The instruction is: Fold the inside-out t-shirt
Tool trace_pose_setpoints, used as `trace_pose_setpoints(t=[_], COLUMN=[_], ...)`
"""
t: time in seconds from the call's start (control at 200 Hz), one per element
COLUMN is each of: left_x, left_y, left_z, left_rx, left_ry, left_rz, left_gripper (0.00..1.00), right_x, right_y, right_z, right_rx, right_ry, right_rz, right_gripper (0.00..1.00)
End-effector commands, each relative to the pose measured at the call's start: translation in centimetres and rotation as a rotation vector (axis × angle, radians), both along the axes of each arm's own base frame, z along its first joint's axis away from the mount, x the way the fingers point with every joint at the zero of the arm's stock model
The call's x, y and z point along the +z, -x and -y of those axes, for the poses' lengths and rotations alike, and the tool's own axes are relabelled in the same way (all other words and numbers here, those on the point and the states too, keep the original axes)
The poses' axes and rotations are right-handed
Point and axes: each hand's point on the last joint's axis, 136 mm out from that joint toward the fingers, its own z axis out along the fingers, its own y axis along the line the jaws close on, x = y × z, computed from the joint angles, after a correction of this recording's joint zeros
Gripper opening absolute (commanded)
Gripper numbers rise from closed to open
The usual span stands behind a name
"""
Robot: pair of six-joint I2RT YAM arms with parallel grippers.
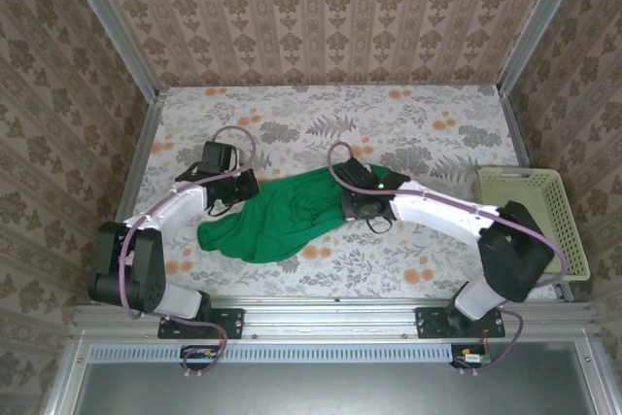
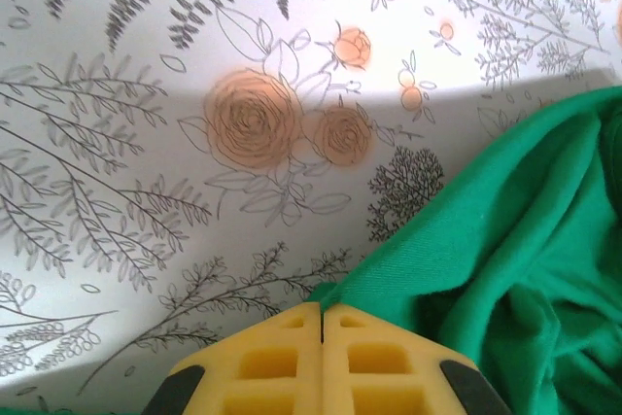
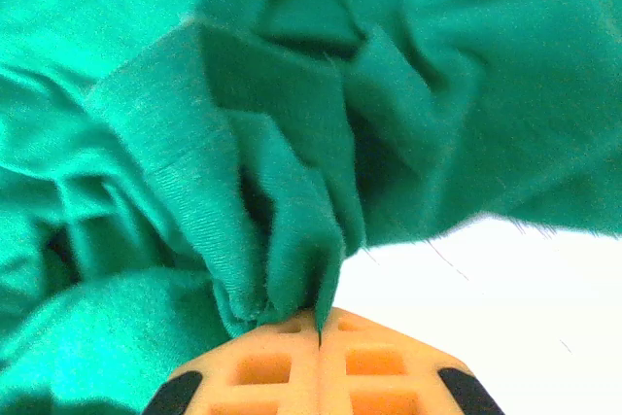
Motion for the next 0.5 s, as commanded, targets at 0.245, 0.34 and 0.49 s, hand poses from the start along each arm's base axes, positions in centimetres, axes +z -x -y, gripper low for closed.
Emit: trace_pose_setpoints(t=[0.245,0.34,0.49], left_x=[2.1,2.9,4.0], left_y=[-0.2,1.8,4.8], left_z=[0.8,1.5,4.7], left_rx=[-0.044,-0.078,-0.15], left_ry=[-0.129,-0.217,-0.234], left_rz=[0.018,0.037,0.092], left_gripper=[0.2,0.43,0.57], right_x=[-1.6,0.0,3.5], right_y=[2.0,1.8,1.3], right_z=[3.5,4.5,4.2], right_rx=[-0.14,-0.132,-0.075], right_ry=[0.037,0.09,0.052], right_rz=[-0.003,0.034,0.122], right_gripper=[0.38,0.57,0.63])
